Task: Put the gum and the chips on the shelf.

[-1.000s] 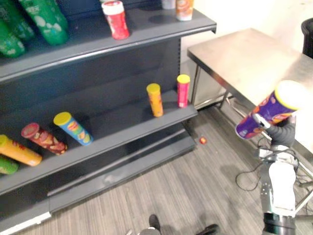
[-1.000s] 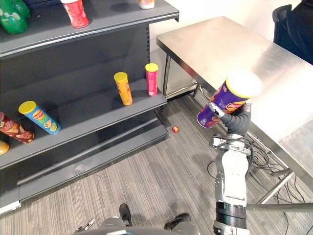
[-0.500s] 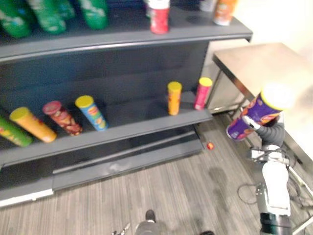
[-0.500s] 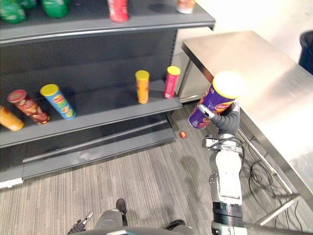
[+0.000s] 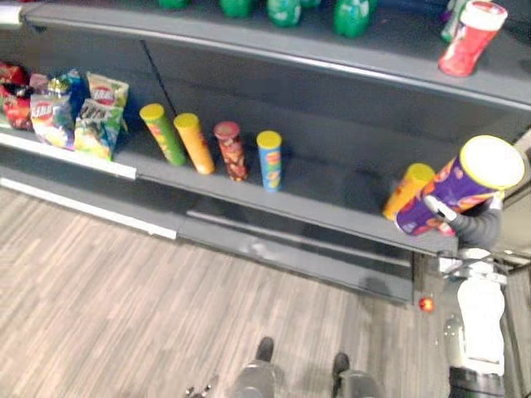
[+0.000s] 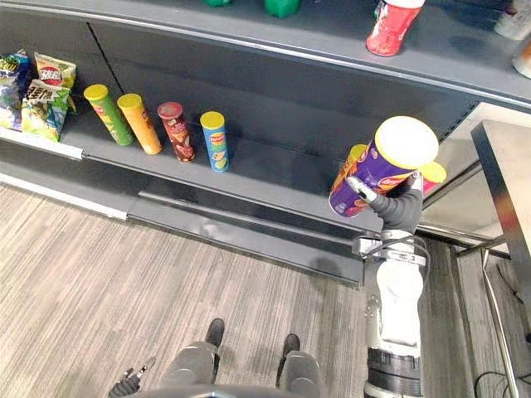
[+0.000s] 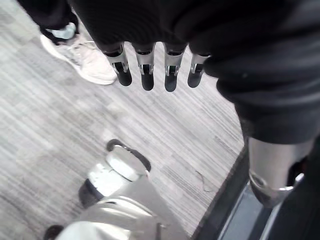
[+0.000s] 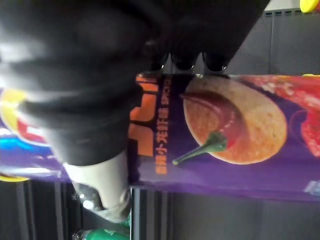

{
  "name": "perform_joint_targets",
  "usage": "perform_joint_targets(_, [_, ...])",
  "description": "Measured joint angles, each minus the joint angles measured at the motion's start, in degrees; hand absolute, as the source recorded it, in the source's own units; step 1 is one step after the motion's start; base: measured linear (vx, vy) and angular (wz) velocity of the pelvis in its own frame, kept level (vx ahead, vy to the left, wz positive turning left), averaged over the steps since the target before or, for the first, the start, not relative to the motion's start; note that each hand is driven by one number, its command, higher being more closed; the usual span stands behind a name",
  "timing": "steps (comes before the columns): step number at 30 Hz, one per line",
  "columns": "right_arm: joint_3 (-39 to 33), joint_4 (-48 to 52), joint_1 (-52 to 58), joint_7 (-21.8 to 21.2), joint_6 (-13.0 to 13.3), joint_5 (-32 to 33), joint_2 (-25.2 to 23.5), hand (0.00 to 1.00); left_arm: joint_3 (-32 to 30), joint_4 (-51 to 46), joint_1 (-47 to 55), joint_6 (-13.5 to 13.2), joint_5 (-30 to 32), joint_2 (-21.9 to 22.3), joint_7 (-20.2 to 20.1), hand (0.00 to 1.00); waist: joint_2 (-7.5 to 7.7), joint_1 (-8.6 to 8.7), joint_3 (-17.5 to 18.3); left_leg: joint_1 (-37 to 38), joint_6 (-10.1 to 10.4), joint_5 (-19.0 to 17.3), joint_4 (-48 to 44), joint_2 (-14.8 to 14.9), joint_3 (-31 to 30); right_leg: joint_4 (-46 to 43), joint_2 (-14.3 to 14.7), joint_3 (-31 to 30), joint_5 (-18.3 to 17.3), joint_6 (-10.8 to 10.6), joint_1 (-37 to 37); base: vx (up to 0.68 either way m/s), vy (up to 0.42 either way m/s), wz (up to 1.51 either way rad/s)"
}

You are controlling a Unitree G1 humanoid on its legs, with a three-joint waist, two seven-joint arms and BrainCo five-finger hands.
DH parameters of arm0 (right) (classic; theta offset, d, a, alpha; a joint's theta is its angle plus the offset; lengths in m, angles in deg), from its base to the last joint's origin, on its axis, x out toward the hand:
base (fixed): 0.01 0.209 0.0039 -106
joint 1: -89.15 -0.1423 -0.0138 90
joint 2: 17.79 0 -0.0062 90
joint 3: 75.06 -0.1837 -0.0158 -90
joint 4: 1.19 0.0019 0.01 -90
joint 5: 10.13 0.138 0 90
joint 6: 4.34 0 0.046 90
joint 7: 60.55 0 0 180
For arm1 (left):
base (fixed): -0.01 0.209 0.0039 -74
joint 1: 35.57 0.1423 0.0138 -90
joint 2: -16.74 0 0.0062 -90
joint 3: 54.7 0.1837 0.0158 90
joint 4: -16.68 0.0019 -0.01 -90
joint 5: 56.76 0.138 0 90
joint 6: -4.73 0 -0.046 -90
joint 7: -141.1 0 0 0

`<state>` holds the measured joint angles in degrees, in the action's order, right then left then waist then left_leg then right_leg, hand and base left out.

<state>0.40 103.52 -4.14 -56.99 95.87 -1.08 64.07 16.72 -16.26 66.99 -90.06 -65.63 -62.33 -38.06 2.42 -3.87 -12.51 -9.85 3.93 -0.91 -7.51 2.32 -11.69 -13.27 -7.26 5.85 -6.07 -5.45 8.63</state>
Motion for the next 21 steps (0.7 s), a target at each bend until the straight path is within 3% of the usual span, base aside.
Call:
perform_joint_targets(5, [-0.9, 0.5, 0.1, -0.6, 0.0, 1.2, -0.9, 1.0, -0.3, -0.1, -0.8, -0.1, 0.0, 0.9, -0.7, 0.0, 0.08, 0.75, 0.1, 0.1, 2.6, 2.1, 4.9, 2.6, -3.7, 0.8, 2.1, 4.7, -0.8, 1.4, -0.6, 0.11, -0.155, 0.34])
perform_joint_targets(7, [-1.1, 0.5, 0.3, -0.4, 0.1, 1.2, -2.4, 1.0, -0.4, -0.1, -1.4, 0.0, 0.0, 1.0, -0.8, 0.0, -0.16, 1.24, 0.3, 0.0, 2.6, 3.4, 7.5, 3.2, -4.7, 1.6, 2.3, 6.8, -1.0, 1.7, -0.9, 0.11, -0.113, 0.56])
perform_joint_targets(9, [-1.0, 0.5, 1.2, -0.4, 0.0, 1.0, -3.0, 1.0, -0.5, -0.1, -1.9, 0.0, 0.1, 1.0, -0.9, 0.0, -0.38, 2.32, 0.4, -0.5, 0.5, 4.7, 9.6, 4.4, -1.0, 2.6, 1.8, 9.8, -1.1, 1.8, -1.7, 0.08, -0.035, 0.78])
perform_joint_targets(10, [-1.0, 0.5, 1.8, -0.1, 0.0, 1.0, -3.7, 1.0, -0.5, -0.1, -2.3, 0.0, 0.1, 1.0, -0.9, 0.0, -0.59, 2.93, 0.5, -1.0, -1.1, 5.8, 10.1, 5.6, 5.5, 3.1, 1.1, 11.8, -1.2, 1.6, -2.4, 0.08, 0.055, 0.8])
perform_joint_targets(11, [-0.9, 0.5, 2.1, 0.3, 0.0, 0.9, -4.0, 1.0, -0.4, 0.0, -2.4, 0.0, 0.2, 1.1, -0.8, 0.0, -0.77, 3.34, 0.6, -0.9, -1.4, 7.2, 10.6, 6.4, 11.6, 3.1, 0.2, 13.0, -1.3, 1.3, -2.9, 0.11, 0.11, 0.79])
perform_joint_targets(13, [0.1, 0.5, 2.1, 0.8, 0.0, 0.1, -4.1, 1.0, -0.3, 0.0, -2.5, 0.0, 0.2, 1.1, -0.5, 0.0, -0.83, 3.21, 0.6, -0.5, 0.4, 8.7, 11.4, 5.6, 13.7, 2.9, -1.2, 13.2, -1.7, 0.6, -3.2, 0.09, 0.131, 0.33])
perform_joint_targets(17, [4.9, -0.2, 1.5, 1.2, 0.0, -2.3, -4.7, 1.0, 0.6, -0.1, -2.7, 0.0, 0.7, 1.1, 1.0, 0.0, -0.86, 2.14, 0.6, 0.6, 0.2, 9.0, 12.9, 2.8, 14.5, 4.6, -3.5, 12.4, -0.9, -1.0, -4.0, 0.05, 0.119, 0.01])
perform_joint_targets(21, [7.1, -4.7, -2.6, 2.4, -0.3, -4.1, -4.6, 1.0, 2.8, 0.0, -3.3, 0.0, 1.3, 0.5, 1.4, 0.0, -1.25, 2.05, 0.4, -0.5, -0.1, 9.2, 13.0, 2.1, 14.5, 5.4, -4.0, 12.2, -0.1, -2.2, -3.3, -0.02, 0.057, 0.01])
